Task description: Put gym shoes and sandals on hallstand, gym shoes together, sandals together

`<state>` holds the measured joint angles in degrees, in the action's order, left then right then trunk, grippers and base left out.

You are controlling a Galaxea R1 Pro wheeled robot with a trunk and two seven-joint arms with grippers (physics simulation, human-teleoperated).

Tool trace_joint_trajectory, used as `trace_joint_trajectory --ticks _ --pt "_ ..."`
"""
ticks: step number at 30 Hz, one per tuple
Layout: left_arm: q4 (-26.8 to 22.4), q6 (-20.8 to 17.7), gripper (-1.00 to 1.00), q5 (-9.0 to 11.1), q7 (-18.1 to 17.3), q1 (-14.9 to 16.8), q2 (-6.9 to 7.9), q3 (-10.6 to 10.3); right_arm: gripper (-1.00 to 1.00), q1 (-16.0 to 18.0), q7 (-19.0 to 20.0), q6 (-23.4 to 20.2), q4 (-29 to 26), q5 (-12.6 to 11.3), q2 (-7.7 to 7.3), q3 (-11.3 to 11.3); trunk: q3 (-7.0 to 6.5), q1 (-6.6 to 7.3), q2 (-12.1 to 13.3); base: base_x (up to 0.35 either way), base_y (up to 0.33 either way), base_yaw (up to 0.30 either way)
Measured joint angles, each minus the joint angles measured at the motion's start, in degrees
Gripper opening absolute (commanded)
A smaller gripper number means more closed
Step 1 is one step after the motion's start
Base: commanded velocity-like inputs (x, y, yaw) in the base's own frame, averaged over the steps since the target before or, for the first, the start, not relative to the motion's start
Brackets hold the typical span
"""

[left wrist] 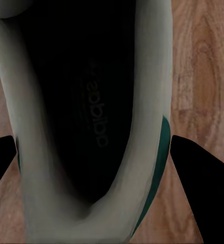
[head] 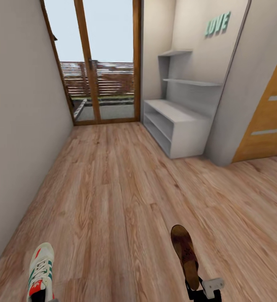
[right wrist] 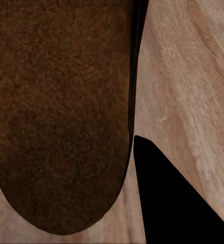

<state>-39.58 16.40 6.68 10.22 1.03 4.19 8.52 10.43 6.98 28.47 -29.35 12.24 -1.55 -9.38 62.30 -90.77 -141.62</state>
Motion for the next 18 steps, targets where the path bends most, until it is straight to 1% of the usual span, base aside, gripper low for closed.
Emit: trace_joint_trajectory --ticks 8,11,18 --pt "0.0 0.0 -1.0 0.0 0.0 0.0 -0.01 0.0 -1.0 0.0 0.0 0.0 0.0 0.0 0.0 0.0 0.0 0.0 0.0 0.34 0.0 0.23" --pt "0.0 0.0 -1.0 0.0 0.0 0.0 0.0 0.1 -1.0 0.0 0.0 0.0 0.0 0.0 0.0 0.0 0.0 0.0 0.0 0.34 0.0 0.072" --pt "0.0 0.0 -1.0 0.0 0.0 0.0 0.0 0.0 -1.0 0.0 0.0 0.0 0.0 0.0 0.0 0.0 0.0 0.0 0.0 0.34 0.0 0.011"
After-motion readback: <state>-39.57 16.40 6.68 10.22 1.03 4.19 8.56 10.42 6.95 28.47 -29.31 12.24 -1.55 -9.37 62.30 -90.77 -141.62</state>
